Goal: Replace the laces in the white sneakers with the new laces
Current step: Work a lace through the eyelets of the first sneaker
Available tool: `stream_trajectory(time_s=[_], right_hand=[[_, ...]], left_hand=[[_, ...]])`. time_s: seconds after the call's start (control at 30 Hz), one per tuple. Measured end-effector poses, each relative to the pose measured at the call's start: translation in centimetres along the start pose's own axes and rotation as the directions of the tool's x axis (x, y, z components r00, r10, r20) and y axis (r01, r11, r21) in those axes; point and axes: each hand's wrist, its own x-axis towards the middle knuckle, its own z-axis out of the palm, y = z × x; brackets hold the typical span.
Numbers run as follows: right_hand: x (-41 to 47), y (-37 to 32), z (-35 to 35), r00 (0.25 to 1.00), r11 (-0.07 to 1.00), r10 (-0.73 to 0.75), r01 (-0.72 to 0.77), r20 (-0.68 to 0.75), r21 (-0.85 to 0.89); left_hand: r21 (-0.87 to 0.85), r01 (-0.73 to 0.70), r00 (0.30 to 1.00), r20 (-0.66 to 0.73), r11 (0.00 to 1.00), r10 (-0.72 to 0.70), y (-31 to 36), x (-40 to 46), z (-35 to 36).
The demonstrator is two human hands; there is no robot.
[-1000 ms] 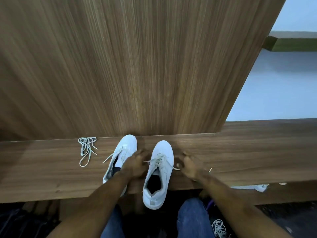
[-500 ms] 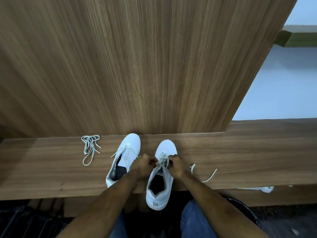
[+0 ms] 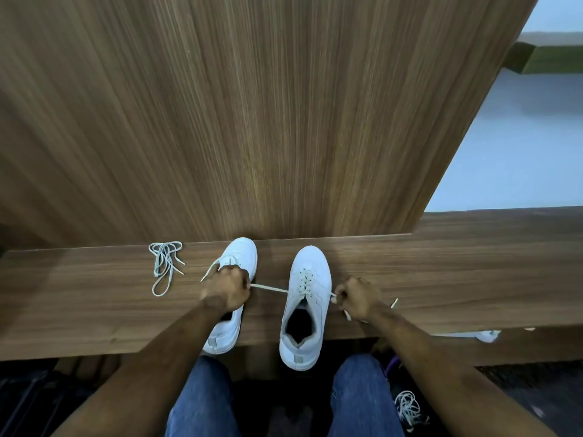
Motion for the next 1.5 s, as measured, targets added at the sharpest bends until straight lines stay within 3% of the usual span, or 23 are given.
stream_trajectory(time_s=[0.07, 0.13, 0.2, 0.23, 0.3, 0.4, 0.43, 0.5, 0.57, 0.63, 0.67, 0.73, 0.8, 0.87, 0.9, 0.93, 0.97, 1.0, 1.07, 1.17, 1.27, 1.37, 1.5], right_hand=[[-0.1, 0.3, 0.5, 0.997, 0.954, -0.017, -0.007, 0.079, 0.298], [-0.4, 0.4, 0.8, 0.999, 0.804, 0.007, -0.034, 0.048, 0.594], [-0.5, 0.1, 0.5, 0.998, 0.629, 0.066, -0.036, -0.008, 0.776], [-0.5, -0.3, 0.4, 0.996, 0.556, 0.089, -0.033, -0.020, 0.830], [-0.5, -1.3, -0.2, 0.993, 0.449, 0.116, -0.032, -0.023, 0.893], [-0.4, -3.2, -0.9, 0.994, 0.319, 0.104, 0.003, -0.039, 0.948], [-0.3, -3.7, -1.1, 0.995, 0.256, 0.098, 0.005, -0.031, 0.967], [0.0, -4.4, -1.7, 0.994, 0.170, 0.106, 0.003, -0.022, 0.985], [0.4, -4.8, -2.0, 0.993, 0.138, 0.116, 0.019, -0.035, 0.990], [0.6, -5.1, -2.4, 0.993, 0.095, 0.110, 0.039, -0.050, 0.995], [0.8, -5.1, -2.4, 0.993, 0.075, 0.112, 0.040, -0.049, 0.996], [1.1, -4.9, -2.5, 0.991, 0.058, 0.126, 0.034, -0.041, 0.998], [1.2, -4.5, -2.4, 0.989, 0.040, 0.141, 0.031, -0.036, 0.999], [1.2, -4.2, -2.5, 0.989, 0.021, 0.148, 0.018, -0.021, 1.000], [1.1, -4.2, -2.6, 0.989, 0.006, 0.149, 0.010, -0.011, 1.000], [1.1, -4.1, -2.6, 0.989, -0.017, 0.150, 0.005, -0.002, 1.000], [1.1, -4.1, -2.6, 0.989, -0.048, 0.147, 0.000, 0.007, 0.999], [1.0, -4.1, -2.5, 0.990, -0.087, 0.142, -0.002, 0.014, 0.996], [1.1, -4.3, -2.2, 0.990, -0.169, 0.136, -0.004, 0.028, 0.986], [1.7, -4.7, -1.4, 0.984, -0.252, 0.169, -0.018, 0.062, 0.968], [2.2, -4.7, -0.9, 0.971, -0.164, 0.231, -0.018, 0.056, 0.986], [2.5, -3.8, -0.3, 0.956, 0.010, 0.292, -0.021, 0.017, 1.000], [2.7, -2.5, 1.1, 0.920, 0.054, 0.389, -0.064, 0.038, 0.997]], left_hand=[[-0.477, 0.141, 0.987, 0.000, 0.867, -0.161, 0.7, -0.3, -0.3], [-0.839, 0.163, 0.969, 0.036, 0.520, -0.245, 2.1, -0.5, -0.7], [-0.944, 0.167, 0.964, 0.097, 0.283, -0.247, 4.0, -0.7, -1.5], [-0.948, 0.181, 0.963, 0.116, 0.263, -0.245, 5.0, -0.6, -1.8], [-0.916, 0.189, 0.956, 0.090, 0.353, -0.278, 6.6, -0.1, -1.7], [-0.532, 0.128, 0.955, -0.160, 0.837, -0.248, 7.6, 0.6, -0.7], [-0.374, 0.115, 0.943, -0.250, 0.920, -0.220, 8.0, 0.7, -0.9], [-0.265, 0.083, 0.946, -0.283, 0.961, -0.160, 8.4, 1.4, -1.2], [-0.518, 0.153, 0.988, 0.062, 0.842, -0.141, 8.8, 1.8, -2.7], [-0.704, 0.289, 0.934, 0.356, 0.649, -0.030, 9.3, 1.7, -4.0], [-0.665, 0.263, 0.942, 0.335, 0.699, -0.036, 9.6, 1.5, -4.2], [-0.236, 0.127, 0.990, 0.097, 0.963, -0.106, 9.7, 1.2, -4.2], [0.173, 0.025, 0.995, -0.097, 0.985, -0.008, 9.4, 1.1, -4.3], [0.097, -0.027, 0.993, -0.108, 0.995, 0.038, 9.1, 1.7, -4.4], [-0.171, -0.013, 0.998, -0.062, 0.985, 0.002, 8.9, 2.1, -4.5], [-0.533, 0.084, 0.996, 0.076, 0.842, -0.051, 9.2, 2.0, -5.0], [-0.803, 0.218, 0.967, 0.253, 0.554, -0.015, 9.4, 2.0, -4.9], [-0.907, 0.331, 0.936, 0.351, 0.258, 0.033, 9.4, 2.1, -4.3], [-0.892, 0.423, 0.905, 0.425, -0.158, 0.022, 9.5, 2.4, -2.4], [-0.783, 0.417, 0.885, 0.465, -0.461, 0.010, 10.2, 2.4, 1.0], [-0.771, 0.381, 0.875, 0.478, -0.511, -0.069, 11.4, 2.6, 3.4], [-0.849, 0.383, 0.864, 0.469, -0.365, -0.185, 10.9, 2.9, 4.8], [-0.918, 0.348, 0.888, 0.388, -0.188, -0.248, 9.4, 2.3, 5.6]])
